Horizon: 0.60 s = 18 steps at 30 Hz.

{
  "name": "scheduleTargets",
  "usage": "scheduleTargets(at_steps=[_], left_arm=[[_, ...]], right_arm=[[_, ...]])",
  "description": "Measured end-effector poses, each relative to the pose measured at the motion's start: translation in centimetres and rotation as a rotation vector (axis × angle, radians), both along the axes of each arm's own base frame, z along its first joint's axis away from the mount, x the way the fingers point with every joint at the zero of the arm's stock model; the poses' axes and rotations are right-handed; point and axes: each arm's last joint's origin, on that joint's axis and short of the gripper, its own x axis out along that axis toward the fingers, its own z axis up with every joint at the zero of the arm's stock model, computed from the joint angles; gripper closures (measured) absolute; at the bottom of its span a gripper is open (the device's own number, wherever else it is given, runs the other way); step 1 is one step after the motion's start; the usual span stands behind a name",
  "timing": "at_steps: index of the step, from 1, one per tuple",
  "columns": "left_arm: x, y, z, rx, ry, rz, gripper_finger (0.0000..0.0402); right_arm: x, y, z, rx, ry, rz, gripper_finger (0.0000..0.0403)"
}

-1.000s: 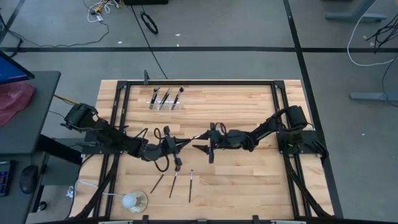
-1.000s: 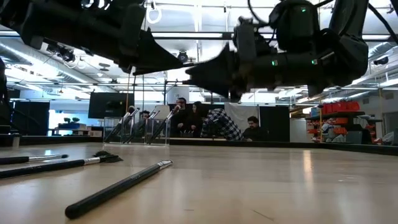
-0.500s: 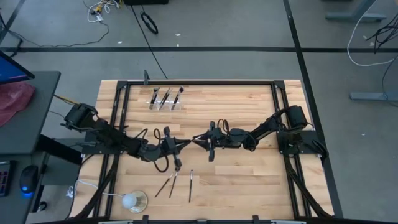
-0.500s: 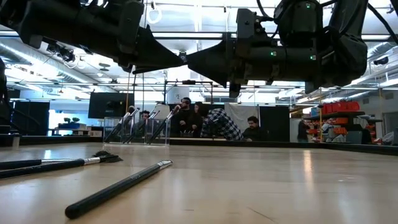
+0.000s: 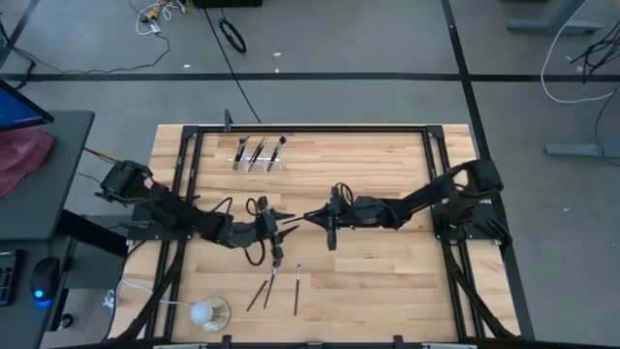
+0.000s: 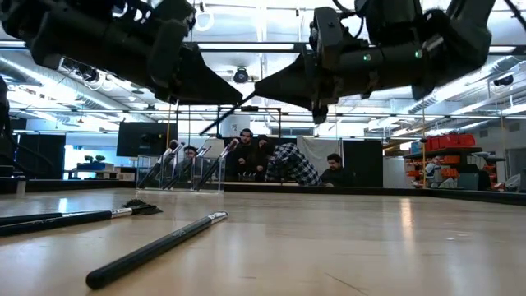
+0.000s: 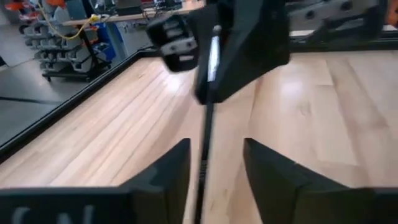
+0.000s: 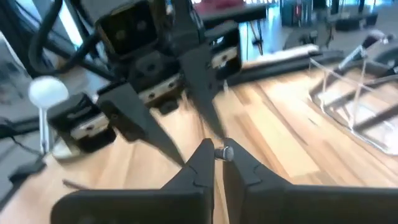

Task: Put items in baskets/containers
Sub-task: Put the eyeshadow brush into the right section of the transparent organizer

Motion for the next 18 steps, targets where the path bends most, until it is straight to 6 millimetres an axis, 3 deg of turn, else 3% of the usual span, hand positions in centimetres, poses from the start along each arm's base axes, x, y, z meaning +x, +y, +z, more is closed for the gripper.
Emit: scheduleTargets(at_steps=[3,6,18], left_arm=[[0.2,0.6,-0.1,-0.011,0.010,-0.015,0.0221],[0.4,1.1,-0.2,-0.026,0.020,-0.049,0.0222],[0.6,1.5,-0.2,-0.052,0.026,-0.095,0.0312]], right_arm=[[0.0,0.0,1.1,-0.012,0.089,0.001,0.0394],[0.4,0.1,1.7,-0.030,0.171,0.004,0.0394],[1.4,0.3,2.7,-0.077,0.213,0.016,0.0394]])
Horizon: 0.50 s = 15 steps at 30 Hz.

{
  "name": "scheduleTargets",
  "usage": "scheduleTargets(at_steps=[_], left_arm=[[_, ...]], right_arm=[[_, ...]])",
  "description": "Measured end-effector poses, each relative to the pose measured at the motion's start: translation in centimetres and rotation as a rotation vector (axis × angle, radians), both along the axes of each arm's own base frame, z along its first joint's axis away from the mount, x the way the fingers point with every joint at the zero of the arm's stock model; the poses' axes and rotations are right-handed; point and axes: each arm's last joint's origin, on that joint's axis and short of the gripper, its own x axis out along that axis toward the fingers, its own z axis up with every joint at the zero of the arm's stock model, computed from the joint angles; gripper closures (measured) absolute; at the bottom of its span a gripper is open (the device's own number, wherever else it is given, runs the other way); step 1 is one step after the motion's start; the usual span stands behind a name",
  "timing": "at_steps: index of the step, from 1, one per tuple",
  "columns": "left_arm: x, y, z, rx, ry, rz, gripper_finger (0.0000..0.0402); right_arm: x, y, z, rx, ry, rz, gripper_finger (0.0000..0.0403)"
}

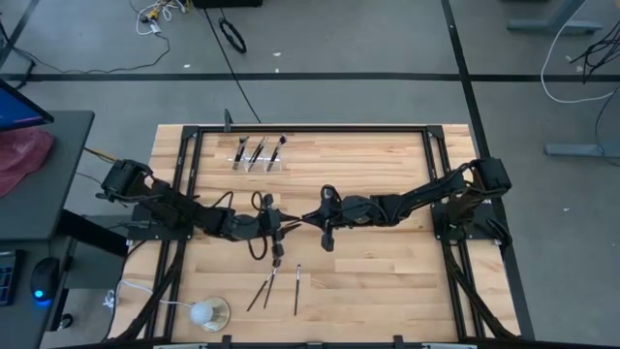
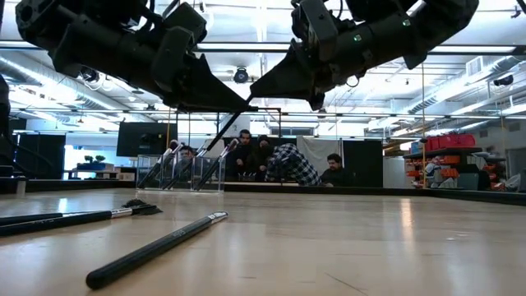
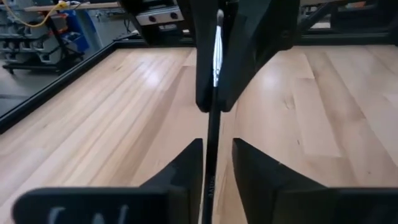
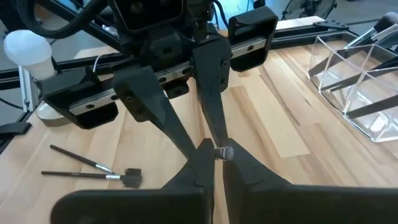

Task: Put items in baskets/containers
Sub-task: Put the eyeshadow brush into the right section of the transparent organizer

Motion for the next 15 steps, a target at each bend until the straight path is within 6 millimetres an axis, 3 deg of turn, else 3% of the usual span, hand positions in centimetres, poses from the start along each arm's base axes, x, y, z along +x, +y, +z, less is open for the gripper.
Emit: scheduleTargets(at_steps=[15], left_arm=[[0.36,0.99,0.06,-0.022,-0.001,-0.038,0.0386]], right_arm=[[-0.03,0.16,-0.04,-0.001,0.004,0.006,0.0394]])
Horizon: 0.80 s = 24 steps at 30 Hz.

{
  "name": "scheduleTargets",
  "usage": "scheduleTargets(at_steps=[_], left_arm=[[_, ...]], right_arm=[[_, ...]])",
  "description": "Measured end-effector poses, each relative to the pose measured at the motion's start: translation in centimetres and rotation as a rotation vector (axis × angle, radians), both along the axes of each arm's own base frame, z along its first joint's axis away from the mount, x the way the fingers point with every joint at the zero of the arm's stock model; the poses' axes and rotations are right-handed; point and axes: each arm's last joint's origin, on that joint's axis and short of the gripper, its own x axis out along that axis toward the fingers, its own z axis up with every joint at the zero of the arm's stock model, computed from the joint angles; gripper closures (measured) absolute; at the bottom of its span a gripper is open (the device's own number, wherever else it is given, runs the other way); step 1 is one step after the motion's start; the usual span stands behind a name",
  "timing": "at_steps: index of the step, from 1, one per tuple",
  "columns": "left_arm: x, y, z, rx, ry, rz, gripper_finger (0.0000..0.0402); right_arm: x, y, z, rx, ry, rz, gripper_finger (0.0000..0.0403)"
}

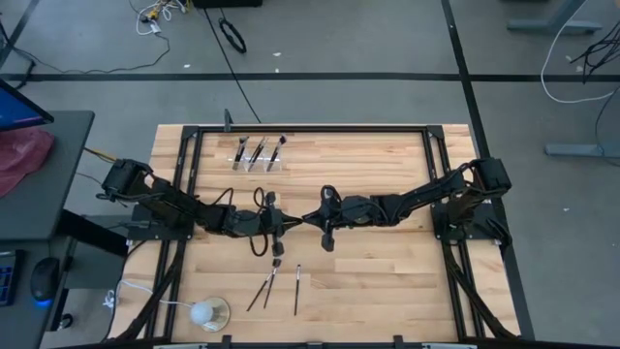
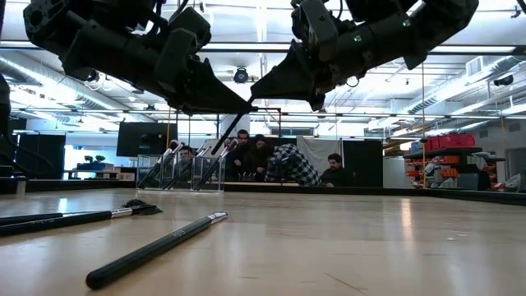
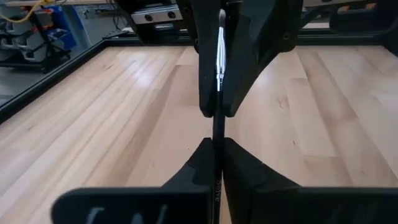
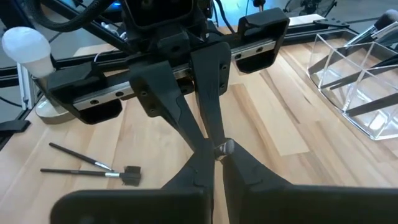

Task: Put items in baskets/containers
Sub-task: Put the eyeshadow brush into the right section of the transparent organizer

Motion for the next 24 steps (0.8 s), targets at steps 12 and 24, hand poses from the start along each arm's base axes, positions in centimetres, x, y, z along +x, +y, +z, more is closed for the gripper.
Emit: scheduleTargets(at_steps=[12,24], left_arm=[[0.0,0.0,0.1,-0.034,-0.005,0.019,0.0389],[-5.4,5.2,3.2,-0.040,-0.111,0.278,0.0389]], right_arm=[[-1.0,-0.3,1.0,-0.056,0.061,-0.020,0.0297],[-3.0,0.3,0.8,-0.076,0.110,-0.031,0.0263]])
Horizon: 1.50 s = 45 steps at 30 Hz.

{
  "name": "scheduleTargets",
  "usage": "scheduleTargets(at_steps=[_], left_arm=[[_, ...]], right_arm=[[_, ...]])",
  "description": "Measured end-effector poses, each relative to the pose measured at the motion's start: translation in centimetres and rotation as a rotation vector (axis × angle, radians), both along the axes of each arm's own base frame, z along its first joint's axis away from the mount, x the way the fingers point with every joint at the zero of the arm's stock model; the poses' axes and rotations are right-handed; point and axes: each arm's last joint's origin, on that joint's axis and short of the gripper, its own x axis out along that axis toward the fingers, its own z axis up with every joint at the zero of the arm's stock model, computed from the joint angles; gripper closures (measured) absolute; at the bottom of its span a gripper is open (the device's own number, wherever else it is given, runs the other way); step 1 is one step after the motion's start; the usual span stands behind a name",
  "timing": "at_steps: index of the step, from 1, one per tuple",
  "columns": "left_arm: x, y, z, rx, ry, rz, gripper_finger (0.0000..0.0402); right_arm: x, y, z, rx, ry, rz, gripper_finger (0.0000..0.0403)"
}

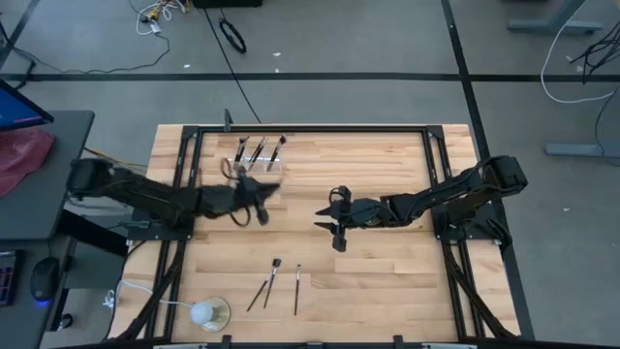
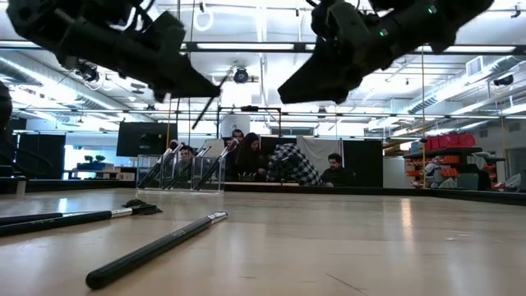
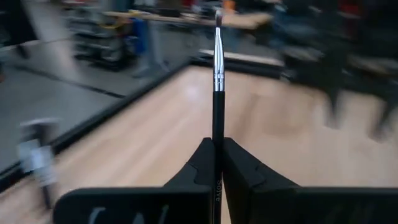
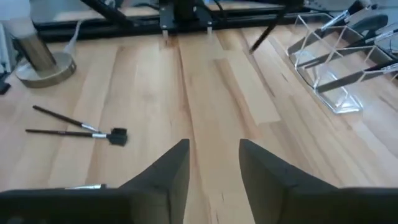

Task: Put items in baskets/containers
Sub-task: Put the eyeshadow brush into the right section of the transparent organizer

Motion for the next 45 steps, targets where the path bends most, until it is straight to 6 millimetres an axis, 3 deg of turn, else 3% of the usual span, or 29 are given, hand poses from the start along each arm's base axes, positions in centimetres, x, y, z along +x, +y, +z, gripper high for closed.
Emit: scheduleTargets(at_steps=[4,7,15,24,45], left_arm=[[-1.9,3.3,0.5,-0.034,-0.073,0.134,0.0389],[-2.3,5.6,0.7,-0.058,-0.108,0.162,0.0389],[-1.3,9.6,-0.6,-0.014,-0.091,0.296,0.0389],[-1.3,11.4,-2.7,0.082,0.040,0.486,0.0389],[-2.0,12.3,-4.0,0.020,0.150,0.468,0.0382]], right_arm=[[-0.8,0.2,-1.0,0.019,-0.094,0.009,0.0273],[-1.5,0.0,-1.4,0.035,-0.181,0.009,0.0280],[-2.1,-0.1,-1.4,0.053,-0.288,0.009,0.0289],[-2.1,0.1,-1.5,0.057,-0.280,0.024,0.0289],[-2.1,0.1,-1.5,0.059,-0.279,0.024,0.0289]])
